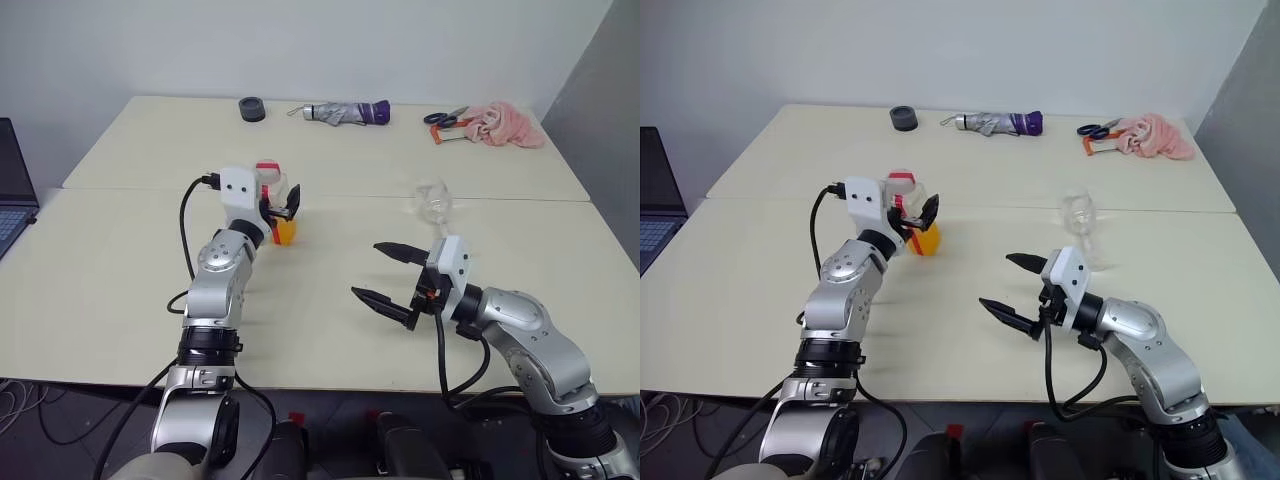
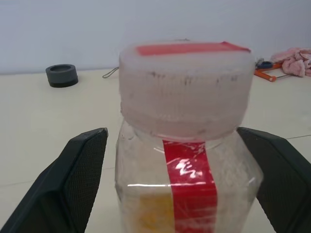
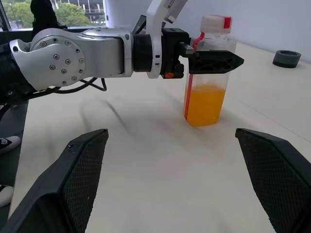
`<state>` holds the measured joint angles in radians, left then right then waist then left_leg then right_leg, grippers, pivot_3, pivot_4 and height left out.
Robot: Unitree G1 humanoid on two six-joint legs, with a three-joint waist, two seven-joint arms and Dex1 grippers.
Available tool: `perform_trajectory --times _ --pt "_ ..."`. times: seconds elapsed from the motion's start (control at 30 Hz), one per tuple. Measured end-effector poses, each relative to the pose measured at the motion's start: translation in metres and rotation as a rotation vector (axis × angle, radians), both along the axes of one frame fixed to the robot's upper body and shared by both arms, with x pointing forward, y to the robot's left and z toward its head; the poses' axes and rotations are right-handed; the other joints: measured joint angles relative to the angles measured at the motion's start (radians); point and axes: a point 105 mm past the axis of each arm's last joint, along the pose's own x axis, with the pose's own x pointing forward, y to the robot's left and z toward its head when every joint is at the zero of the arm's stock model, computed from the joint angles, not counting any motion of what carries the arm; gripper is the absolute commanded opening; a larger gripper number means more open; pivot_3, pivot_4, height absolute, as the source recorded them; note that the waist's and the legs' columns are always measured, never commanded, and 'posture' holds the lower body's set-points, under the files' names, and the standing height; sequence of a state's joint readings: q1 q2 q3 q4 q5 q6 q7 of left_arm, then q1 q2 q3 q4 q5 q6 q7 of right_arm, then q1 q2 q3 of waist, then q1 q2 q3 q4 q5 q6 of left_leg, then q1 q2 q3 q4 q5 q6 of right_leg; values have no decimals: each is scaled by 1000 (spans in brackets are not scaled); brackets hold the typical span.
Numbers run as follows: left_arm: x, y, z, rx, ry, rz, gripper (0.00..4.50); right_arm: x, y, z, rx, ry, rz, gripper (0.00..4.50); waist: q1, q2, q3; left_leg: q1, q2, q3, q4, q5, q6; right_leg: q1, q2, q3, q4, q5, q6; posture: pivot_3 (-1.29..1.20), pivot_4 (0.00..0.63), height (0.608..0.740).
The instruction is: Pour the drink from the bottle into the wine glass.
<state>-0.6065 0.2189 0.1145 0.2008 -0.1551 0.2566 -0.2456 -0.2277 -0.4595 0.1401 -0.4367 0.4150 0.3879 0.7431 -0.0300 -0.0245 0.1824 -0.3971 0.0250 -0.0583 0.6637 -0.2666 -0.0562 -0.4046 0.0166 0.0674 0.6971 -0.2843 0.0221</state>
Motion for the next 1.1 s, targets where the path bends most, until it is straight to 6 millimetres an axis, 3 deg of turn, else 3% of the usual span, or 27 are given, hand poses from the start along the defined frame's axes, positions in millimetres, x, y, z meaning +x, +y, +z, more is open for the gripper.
perform_trajectory --times 0.07,0.17,0.37,1.1 --pt "0 0 0 2 -1 0 4468 0 0 0 0 0 0 4500 0 0 0 0 0 0 0 0 0 0 0 0 0 0 0 0 150 740" --pt "0 0 1 7 -2 3 3882 0 0 -1 -1 2 0 4500 0 0 0 0 0 0 0 0 0 0 0 0 0 0 0 0 150 740" --pt "0 0 1 10 0 5 2095 -1 0 -1 -3 5 3 4500 0 0 0 0 0 0 0 0 0 0 0 0 0 0 0 0 150 740" --pt "-2 -4 1 16 4 -54 1946 4 -1 5 42 -7 -41 4500 0 0 0 0 0 0 0 0 0 0 0 0 0 0 0 0 150 740"
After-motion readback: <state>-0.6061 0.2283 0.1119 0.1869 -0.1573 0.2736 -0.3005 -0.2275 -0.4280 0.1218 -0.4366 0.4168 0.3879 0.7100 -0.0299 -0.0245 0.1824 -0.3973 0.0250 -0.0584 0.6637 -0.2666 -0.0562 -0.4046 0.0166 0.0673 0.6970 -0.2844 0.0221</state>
